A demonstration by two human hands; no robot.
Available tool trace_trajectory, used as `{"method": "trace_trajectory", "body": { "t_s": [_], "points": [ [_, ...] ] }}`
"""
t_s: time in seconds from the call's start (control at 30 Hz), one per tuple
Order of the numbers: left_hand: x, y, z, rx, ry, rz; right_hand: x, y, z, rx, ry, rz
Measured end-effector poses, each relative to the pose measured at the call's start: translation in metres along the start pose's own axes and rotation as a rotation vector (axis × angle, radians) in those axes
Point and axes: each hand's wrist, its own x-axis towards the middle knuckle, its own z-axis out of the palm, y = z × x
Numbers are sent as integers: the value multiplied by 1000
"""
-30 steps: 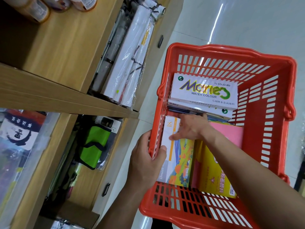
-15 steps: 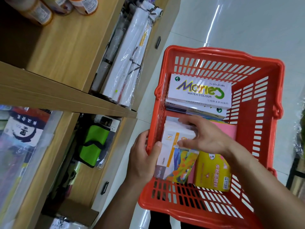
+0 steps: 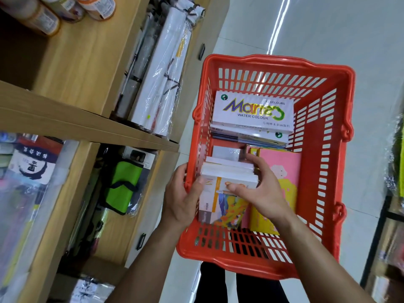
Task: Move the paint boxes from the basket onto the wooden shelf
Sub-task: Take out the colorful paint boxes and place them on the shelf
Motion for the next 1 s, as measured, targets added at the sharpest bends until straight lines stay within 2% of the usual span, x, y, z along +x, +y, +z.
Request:
{"method": "trace_trajectory", "body": {
  "t_s": [0.27,0.47,0.6,0.63,0.77,0.9,1.0],
  "points": [
    [-2,9,0,29,10,-2,-8,-10,26,3,8,-3],
    [-9,20,-4,78,-7,-13,-26,-49,2,73,205,-77],
    [-32,56,-15,195,116,134,-51,-83,-25,120,172,-118],
    [-42,68,-19,184,94,147,-58,-95,-32,135,170,-129],
    [-92,111,-25,-73,-213,31,-87,-145,-54,269,163,-122],
    [-128,148,-39,-289,-173,36,-121,-191,-59,414,81,-140],
    [-151,178,-63,-370,-81,63,-162,-205,-48,427,-64,-172]
  ]
}}
